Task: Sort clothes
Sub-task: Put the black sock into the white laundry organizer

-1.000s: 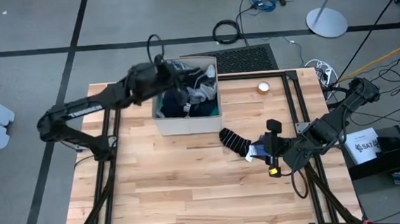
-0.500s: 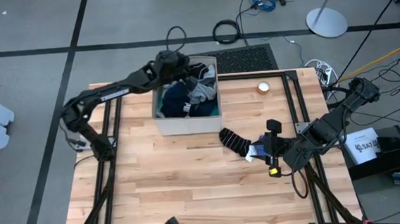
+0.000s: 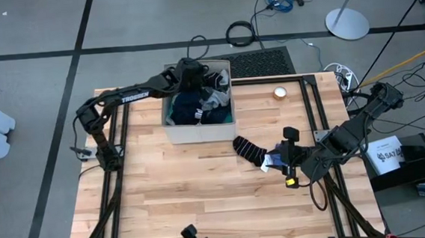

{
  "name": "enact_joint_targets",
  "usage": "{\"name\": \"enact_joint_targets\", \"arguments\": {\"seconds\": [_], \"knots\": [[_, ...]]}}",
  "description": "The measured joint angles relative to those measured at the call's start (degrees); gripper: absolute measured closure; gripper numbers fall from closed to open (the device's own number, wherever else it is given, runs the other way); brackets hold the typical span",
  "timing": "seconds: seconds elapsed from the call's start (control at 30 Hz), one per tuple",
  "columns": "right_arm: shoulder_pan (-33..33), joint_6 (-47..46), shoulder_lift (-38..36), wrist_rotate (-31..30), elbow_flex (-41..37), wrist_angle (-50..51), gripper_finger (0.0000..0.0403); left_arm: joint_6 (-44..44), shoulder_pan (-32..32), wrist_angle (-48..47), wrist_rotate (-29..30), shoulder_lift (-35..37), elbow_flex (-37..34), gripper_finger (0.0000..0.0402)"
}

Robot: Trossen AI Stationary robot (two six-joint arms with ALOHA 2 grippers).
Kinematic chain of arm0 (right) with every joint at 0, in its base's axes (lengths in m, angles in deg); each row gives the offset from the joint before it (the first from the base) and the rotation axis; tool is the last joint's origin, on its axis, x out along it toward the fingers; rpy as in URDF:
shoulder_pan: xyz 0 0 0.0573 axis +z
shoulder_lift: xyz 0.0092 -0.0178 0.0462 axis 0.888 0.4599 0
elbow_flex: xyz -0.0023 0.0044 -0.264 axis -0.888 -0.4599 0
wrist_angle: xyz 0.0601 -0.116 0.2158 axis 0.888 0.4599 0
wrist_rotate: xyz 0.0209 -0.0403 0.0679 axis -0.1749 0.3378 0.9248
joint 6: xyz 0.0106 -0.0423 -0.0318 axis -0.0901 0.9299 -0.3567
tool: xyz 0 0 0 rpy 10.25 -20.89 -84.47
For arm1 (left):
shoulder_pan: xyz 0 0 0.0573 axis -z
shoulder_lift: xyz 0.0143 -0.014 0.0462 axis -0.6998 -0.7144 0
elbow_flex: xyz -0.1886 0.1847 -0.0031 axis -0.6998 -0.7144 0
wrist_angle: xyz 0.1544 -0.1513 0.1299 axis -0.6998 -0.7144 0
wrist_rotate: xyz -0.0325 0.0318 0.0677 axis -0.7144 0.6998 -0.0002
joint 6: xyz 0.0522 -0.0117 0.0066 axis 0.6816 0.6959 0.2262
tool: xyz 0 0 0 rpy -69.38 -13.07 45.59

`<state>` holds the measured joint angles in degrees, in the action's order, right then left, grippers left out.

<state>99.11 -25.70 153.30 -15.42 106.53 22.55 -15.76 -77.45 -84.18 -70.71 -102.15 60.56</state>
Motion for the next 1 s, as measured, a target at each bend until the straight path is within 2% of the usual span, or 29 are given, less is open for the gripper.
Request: {"name": "enact_joint_targets", "arguments": {"seconds": [0.27, 0.4, 0.67, 0.9, 1.0], "knots": [[0.00, -0.24, 0.00, 0.07, -0.02, -0.50, 0.0229, -0.04, 0.32, -8.68, 0.15, -0.20, 0.01, 0.0396], [0.00, -0.24, 0.00, 0.07, -0.02, -0.59, 0.0229, -1.49, 0.93, -8.37, 0.22, 0.60, 0.01, 0.0390], [0.00, -1.31, 0.00, 0.09, -0.02, -0.71, 0.0229, -2.33, 2.45, -8.23, 0.21, 6.59, -0.01, 0.0316], [0.00, -1.55, 0.00, 0.09, -0.02, -0.71, 0.0229, -17.00, 2.24, -9.29, 0.39, 13.88, -0.04, 0.0261], [0.00, -1.62, 0.00, 0.09, -0.02, -0.11, 0.0229, -17.94, 2.16, -10.50, -2.00, 17.11, -0.04, 0.0257]]}}
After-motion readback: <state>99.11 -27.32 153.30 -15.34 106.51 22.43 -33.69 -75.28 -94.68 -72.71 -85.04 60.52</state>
